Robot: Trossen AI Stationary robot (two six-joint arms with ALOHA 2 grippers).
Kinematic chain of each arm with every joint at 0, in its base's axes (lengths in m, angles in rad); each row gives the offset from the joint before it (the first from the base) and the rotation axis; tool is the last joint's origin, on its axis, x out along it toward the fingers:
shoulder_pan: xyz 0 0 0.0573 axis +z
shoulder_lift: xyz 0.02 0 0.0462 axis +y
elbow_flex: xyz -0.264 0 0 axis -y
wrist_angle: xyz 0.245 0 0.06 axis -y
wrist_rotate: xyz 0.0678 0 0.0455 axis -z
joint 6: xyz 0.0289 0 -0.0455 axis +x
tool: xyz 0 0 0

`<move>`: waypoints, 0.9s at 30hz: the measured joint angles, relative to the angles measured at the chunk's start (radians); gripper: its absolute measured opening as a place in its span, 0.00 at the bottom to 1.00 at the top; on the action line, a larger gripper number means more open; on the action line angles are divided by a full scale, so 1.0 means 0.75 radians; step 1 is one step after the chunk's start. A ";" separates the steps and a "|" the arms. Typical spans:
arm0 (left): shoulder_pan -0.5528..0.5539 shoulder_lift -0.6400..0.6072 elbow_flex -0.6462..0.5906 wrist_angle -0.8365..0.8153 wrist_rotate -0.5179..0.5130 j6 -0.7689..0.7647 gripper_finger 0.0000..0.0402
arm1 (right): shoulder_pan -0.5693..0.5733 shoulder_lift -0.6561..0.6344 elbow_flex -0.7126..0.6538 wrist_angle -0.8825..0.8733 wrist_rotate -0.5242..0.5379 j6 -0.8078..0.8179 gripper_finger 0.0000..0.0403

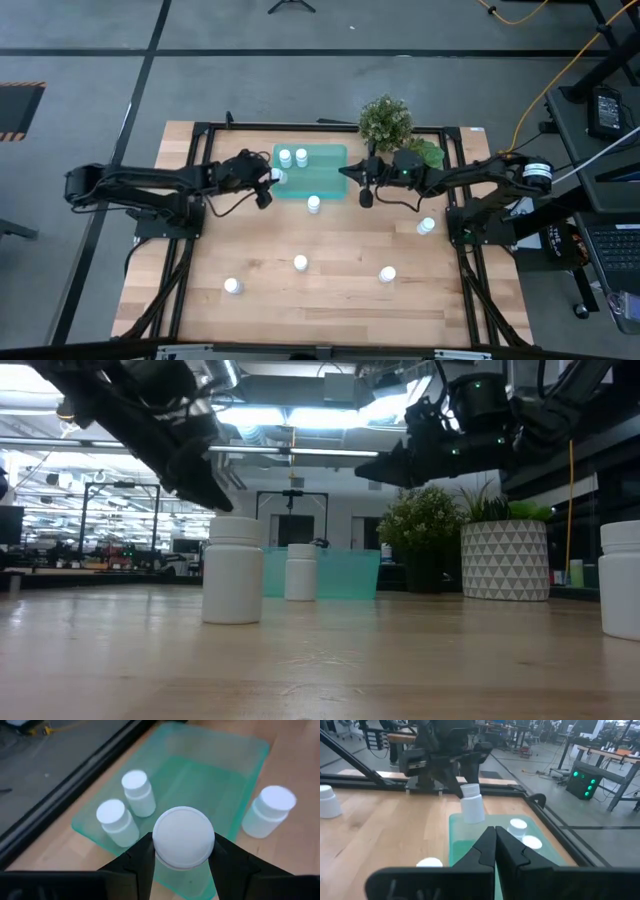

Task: Pick and place pill bottles into a basket
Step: Put the white pill bottle into the green bin

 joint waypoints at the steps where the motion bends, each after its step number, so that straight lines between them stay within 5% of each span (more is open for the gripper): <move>1: 0.019 0.019 0.003 0.000 0.023 0.004 0.37 | -0.001 0.008 0.000 0.002 0.000 -0.005 0.01; 12: 0.074 0.260 0.180 -0.074 0.071 0.181 0.37 | -0.005 0.038 0.000 0.050 0.000 -0.021 0.01; 27: 0.099 0.388 0.184 -0.059 -0.002 0.161 0.37 | -0.005 0.038 0.000 0.050 0.000 -0.068 0.01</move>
